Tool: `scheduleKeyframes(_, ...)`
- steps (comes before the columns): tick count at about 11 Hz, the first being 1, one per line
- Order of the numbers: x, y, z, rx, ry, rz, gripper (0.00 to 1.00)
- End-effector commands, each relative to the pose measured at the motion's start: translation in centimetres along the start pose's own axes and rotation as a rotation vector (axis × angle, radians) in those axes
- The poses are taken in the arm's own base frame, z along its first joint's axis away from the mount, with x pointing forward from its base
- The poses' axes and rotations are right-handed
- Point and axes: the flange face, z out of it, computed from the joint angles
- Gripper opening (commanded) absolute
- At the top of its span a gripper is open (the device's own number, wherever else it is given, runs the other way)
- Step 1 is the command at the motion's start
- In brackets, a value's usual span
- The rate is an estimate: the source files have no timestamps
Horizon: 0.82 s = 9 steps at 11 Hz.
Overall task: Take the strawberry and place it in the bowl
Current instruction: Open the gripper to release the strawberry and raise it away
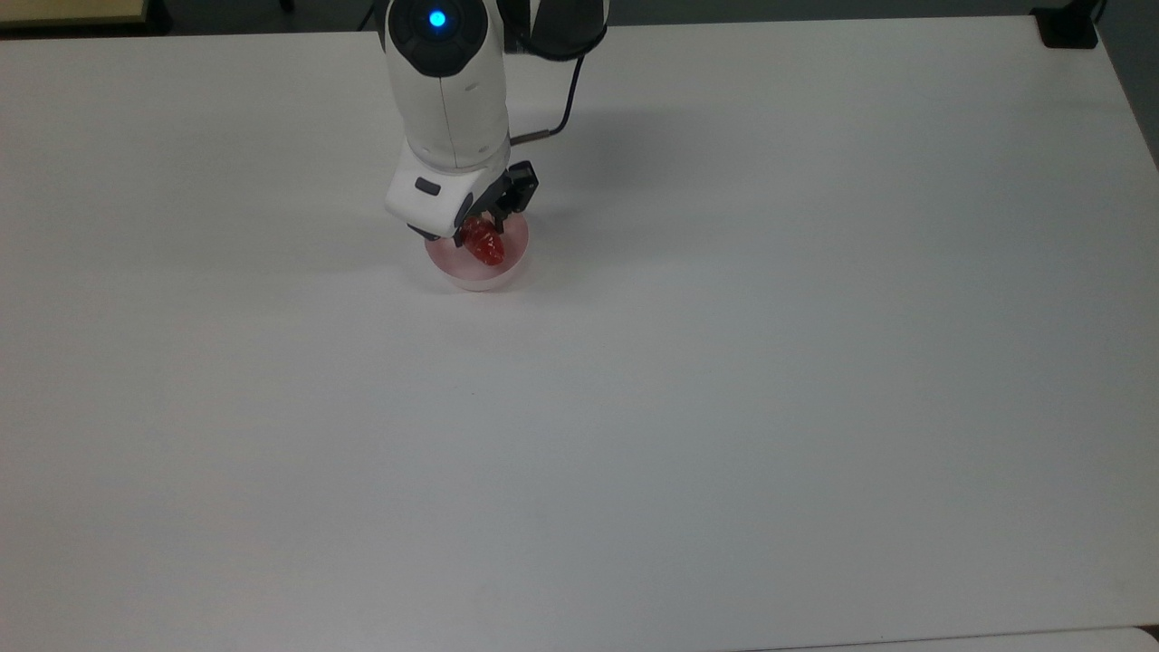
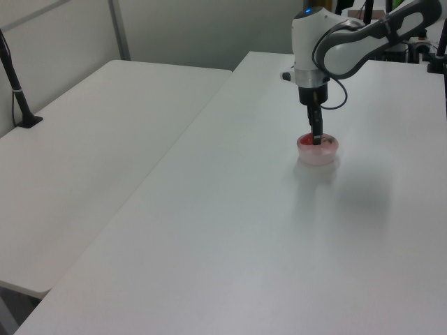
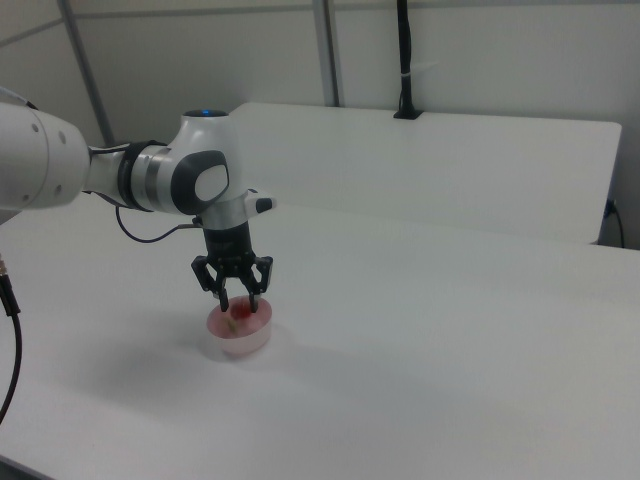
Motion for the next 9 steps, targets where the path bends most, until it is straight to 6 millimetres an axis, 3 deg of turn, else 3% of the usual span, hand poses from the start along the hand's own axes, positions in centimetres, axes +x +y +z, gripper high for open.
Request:
scheduleKeyframes(1,1.0,0.3,-0.2,0.009,0.032,0.071,1.00)
scheduleKeyframes(3,1.0,0.5,-1.3,0.004,0.043,0.077,1.00)
scheduleKeyframes(4,0.6,0.5,-3.6,-0.008,0.067,0.084,1.00)
scheduleKeyframes(7,-2.7,0.0,-13.6,-0.021,0.042,0.174,1.00)
scheduleKeyframes(9,-5.4,-0.2,-18.8,-0.042,0.081,0.281,1.00)
